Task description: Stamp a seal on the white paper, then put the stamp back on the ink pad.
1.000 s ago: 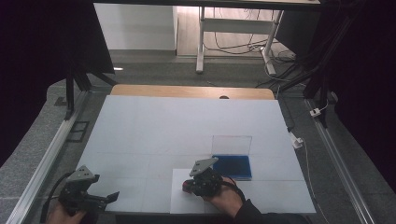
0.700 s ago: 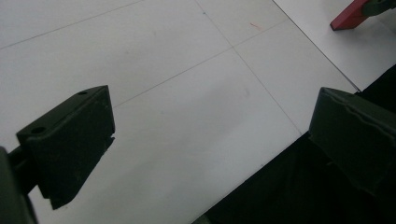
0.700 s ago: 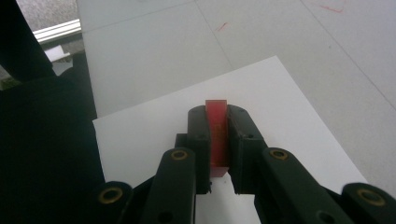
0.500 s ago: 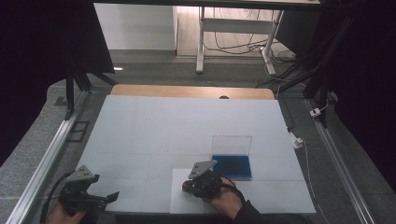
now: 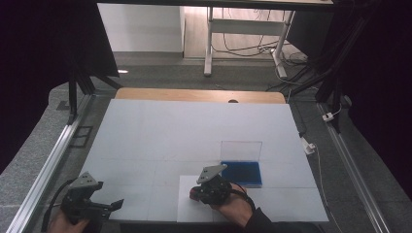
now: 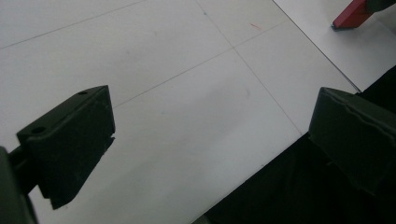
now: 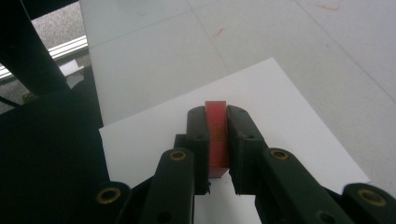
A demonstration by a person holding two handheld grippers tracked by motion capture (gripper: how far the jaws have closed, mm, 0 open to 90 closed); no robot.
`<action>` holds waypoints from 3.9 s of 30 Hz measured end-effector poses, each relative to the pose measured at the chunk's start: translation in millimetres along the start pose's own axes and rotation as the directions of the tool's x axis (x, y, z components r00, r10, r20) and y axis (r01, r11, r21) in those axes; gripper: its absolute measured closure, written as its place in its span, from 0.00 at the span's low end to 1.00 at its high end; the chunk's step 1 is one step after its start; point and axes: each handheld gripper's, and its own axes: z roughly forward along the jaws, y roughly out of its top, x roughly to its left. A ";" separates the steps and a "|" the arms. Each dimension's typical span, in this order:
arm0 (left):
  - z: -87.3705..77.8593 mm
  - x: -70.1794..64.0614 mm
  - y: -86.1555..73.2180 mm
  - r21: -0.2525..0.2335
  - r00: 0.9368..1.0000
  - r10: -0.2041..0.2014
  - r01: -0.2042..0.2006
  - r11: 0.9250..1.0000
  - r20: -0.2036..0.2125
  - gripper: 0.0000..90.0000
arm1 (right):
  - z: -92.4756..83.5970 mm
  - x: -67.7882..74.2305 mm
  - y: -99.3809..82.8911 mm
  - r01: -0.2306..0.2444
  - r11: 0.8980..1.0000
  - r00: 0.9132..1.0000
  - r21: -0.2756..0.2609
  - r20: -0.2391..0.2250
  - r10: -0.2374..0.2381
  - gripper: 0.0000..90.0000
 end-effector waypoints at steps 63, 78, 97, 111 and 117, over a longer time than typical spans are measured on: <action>-0.3 -0.5 -0.1 -0.003 1.000 0.004 -0.004 1.000 0.001 0.01 | -58.2 -43.2 -16.8 -0.099 0.993 0.984 -0.061 0.141 0.107 0.89; -0.5 -0.3 -0.2 -0.005 1.000 0.003 -0.003 1.000 0.002 0.01 | -74.8 -63.5 -27.8 -0.137 0.988 0.966 -0.076 0.209 0.151 0.89; -0.5 -0.3 -0.2 -0.004 1.000 0.004 -0.004 1.000 0.005 0.01 | -87.0 -88.7 -45.9 -0.194 0.979 0.936 -0.066 0.287 0.205 0.89; -0.6 -0.2 -0.4 -0.002 1.000 0.004 -0.004 1.000 0.008 0.01 | -79.8 -94.7 -51.3 -0.199 0.980 0.933 -0.028 0.302 0.198 0.89; -0.5 -0.4 -0.4 -0.002 1.000 0.005 -0.005 1.000 0.008 0.01 | -78.4 -94.9 -52.5 -0.205 0.978 0.934 -0.030 0.294 0.205 0.89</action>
